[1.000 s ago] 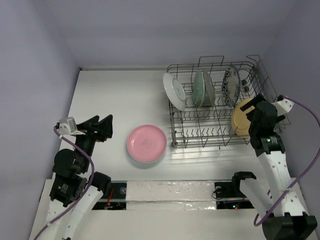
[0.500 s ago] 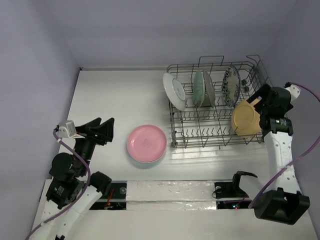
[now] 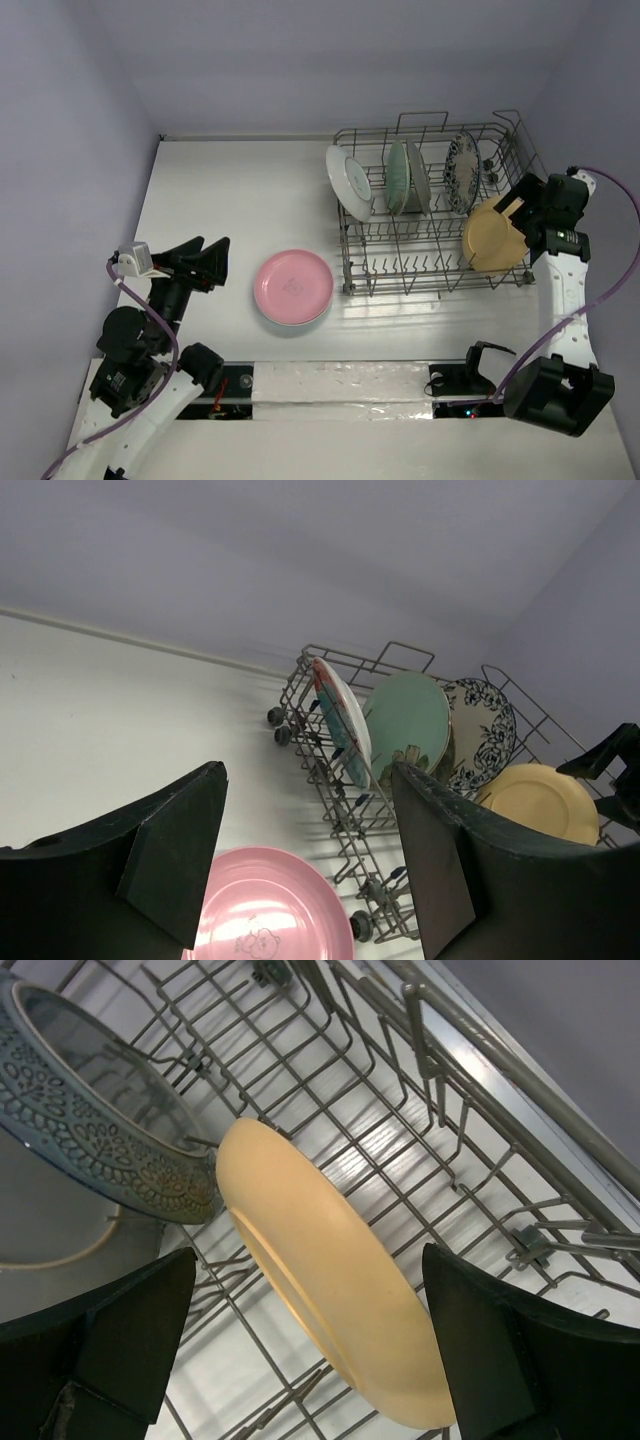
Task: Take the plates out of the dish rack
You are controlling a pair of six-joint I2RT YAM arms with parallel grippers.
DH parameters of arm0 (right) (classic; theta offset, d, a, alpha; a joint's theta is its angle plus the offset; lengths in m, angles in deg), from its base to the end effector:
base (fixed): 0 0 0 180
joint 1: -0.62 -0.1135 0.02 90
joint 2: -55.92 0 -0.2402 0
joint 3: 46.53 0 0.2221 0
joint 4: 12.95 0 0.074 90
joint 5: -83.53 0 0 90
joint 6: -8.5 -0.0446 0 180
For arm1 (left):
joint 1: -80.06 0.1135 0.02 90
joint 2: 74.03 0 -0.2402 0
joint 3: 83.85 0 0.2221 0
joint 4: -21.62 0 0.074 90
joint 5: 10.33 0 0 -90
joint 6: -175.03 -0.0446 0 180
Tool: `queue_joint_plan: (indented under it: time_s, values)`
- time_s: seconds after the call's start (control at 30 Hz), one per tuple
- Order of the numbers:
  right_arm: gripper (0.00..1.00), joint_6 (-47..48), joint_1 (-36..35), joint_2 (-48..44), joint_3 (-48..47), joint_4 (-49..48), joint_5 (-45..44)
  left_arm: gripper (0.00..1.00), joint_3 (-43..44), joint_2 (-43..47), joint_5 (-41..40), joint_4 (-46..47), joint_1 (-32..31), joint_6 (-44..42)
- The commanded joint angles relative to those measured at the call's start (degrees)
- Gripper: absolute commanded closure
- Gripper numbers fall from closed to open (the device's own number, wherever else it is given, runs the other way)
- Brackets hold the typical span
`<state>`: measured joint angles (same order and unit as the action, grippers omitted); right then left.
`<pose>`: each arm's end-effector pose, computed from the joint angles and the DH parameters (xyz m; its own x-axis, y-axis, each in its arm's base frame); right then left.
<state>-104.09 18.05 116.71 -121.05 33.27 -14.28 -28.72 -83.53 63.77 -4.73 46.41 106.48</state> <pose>0.2064 -0.0711 0.3124 -0.3172 0.4985 -0.8068 0.5718 0.7792 0.2566 0.0473 -0.0168 0.3505 0.1397 -0.5155 -0.8455 0.3962 0.8116 -0.4294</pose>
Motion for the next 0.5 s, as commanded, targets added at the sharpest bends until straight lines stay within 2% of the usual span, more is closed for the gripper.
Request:
queue_joint_plan:
  time_s: [0.0, 0.3, 0.47]
  values:
    - [0.0, 1.23, 0.5, -0.94, -0.83, -1.62, 5.87, 0.36, 1.49, 0.79, -0.89, 1.36, -0.54, -0.89]
    - [0.18, 0.0, 0.5, -9.28, 1.28, -2.77, 13.34, 0.36, 1.49, 0.36, -0.71, 1.54, -0.54, -0.89]
    - [0.26, -0.17, 0.5, -9.12, 3.65, -4.18, 15.9, 0.36, 1.41, 0.01, -0.8, 1.54, -0.54, -0.97]
